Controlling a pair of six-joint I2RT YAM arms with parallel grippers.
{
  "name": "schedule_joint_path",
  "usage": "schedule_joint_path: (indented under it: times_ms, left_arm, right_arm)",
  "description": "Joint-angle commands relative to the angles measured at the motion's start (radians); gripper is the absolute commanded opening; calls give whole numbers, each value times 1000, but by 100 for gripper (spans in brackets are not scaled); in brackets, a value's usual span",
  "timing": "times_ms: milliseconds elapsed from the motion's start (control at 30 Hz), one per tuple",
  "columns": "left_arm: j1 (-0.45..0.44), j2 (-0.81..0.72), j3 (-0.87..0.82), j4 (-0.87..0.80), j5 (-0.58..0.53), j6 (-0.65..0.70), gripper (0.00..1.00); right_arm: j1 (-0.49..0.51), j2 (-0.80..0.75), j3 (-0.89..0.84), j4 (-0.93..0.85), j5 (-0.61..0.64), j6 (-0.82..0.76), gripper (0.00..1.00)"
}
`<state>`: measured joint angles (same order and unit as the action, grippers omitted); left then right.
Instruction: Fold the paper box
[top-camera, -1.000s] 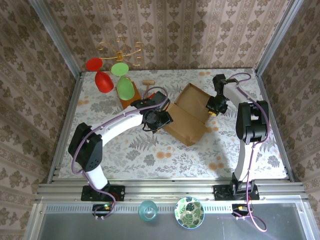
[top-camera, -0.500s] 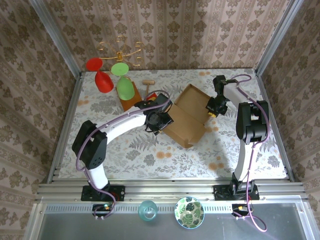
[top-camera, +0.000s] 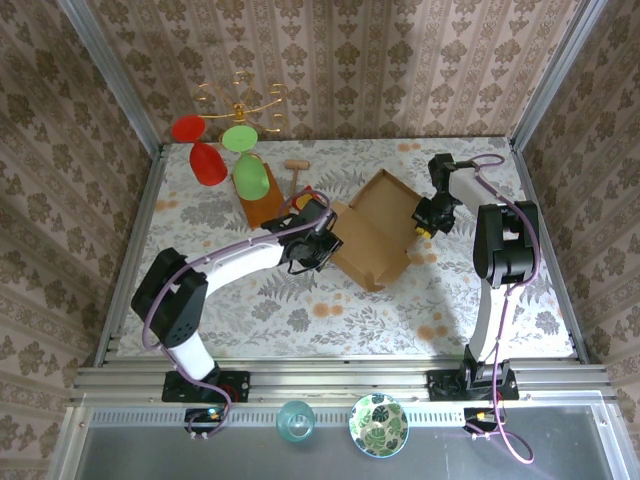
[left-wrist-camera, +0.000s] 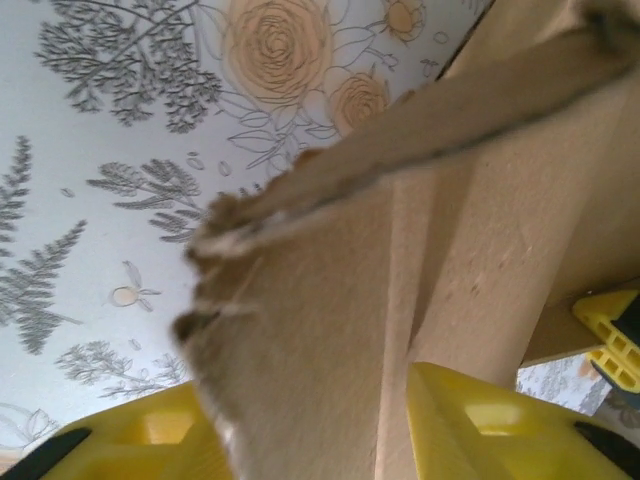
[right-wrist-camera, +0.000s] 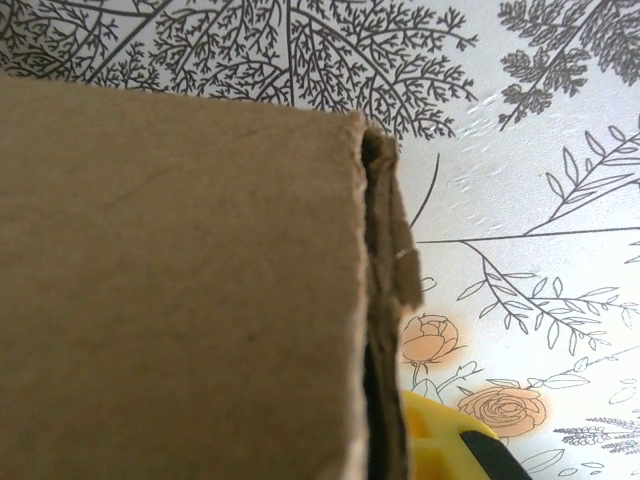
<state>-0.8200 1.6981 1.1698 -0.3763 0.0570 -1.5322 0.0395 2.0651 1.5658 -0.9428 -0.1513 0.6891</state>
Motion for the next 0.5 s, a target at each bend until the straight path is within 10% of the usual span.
schedule_joint_path:
  times_ms: [0,133,267,467]
  left_arm:
    - [-16,25,60,-72,-30,-18,27]
    - [-19,55,180,-310,-80,24,2]
    - [-23,104,353,-555,-175,131,0]
    - [-6,175,579,-771,-264,349,0]
  right_arm:
    - [7,20,-53,-5,40,13,0]
    - [7,-1,-69,0,38,14,1]
    - [20,-66,-78,9,-5,4,48]
    - [41,-231,-78,-13,-88,-12,67]
